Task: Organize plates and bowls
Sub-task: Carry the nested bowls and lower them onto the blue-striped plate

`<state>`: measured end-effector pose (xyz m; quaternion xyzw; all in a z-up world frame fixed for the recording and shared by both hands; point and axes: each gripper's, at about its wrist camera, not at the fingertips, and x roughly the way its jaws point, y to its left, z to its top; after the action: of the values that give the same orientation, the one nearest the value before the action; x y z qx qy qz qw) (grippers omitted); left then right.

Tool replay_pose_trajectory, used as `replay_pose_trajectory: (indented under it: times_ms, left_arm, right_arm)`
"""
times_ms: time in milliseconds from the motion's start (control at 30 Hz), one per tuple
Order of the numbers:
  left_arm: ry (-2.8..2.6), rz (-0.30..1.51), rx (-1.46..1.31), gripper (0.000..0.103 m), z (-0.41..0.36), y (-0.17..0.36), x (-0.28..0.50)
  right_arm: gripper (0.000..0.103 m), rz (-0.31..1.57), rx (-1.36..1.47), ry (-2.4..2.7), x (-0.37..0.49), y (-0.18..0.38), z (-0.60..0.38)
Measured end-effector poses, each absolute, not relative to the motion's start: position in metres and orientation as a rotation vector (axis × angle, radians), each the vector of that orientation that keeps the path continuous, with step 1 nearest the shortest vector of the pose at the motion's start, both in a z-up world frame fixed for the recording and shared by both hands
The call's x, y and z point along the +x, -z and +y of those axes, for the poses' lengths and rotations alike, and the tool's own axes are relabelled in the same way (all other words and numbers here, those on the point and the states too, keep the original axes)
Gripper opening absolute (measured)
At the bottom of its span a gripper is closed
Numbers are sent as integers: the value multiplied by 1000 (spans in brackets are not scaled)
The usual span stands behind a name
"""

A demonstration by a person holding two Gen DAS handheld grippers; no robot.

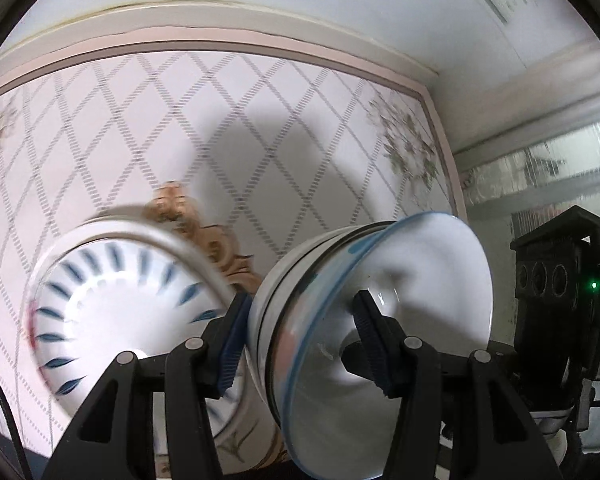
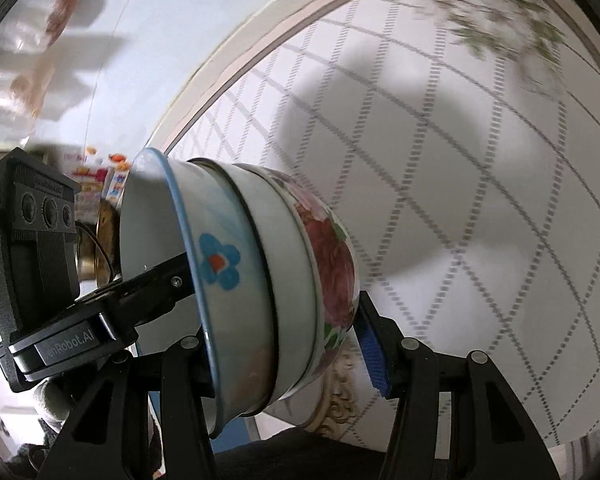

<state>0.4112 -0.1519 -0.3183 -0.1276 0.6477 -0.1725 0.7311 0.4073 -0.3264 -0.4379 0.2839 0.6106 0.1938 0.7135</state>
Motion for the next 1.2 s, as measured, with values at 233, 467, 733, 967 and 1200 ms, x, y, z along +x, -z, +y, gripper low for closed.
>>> replay_pose_trajectory:
  times_ms: [233,467,733,967,1200]
  left_arm:
    - [257,1414,-333,50,-91,315,400]
    - [164,1418,-384,50,-44,327,389]
    - [127,1431,-436,50,-13,342,381]
    - [124,1439,-441,50,-9,348,380]
    - [127,1447,-434,50,-10,356,383]
  right_arm:
    - [56,1397,557,-554,421,436,-265]
    - [56,1448,488,-641,430,452,-210]
    - [56,1490,452,-659,428,469,-181]
    - [56,1505,442,-648,428,479,-171]
    - [56,1515,437,-628,431,484,-157]
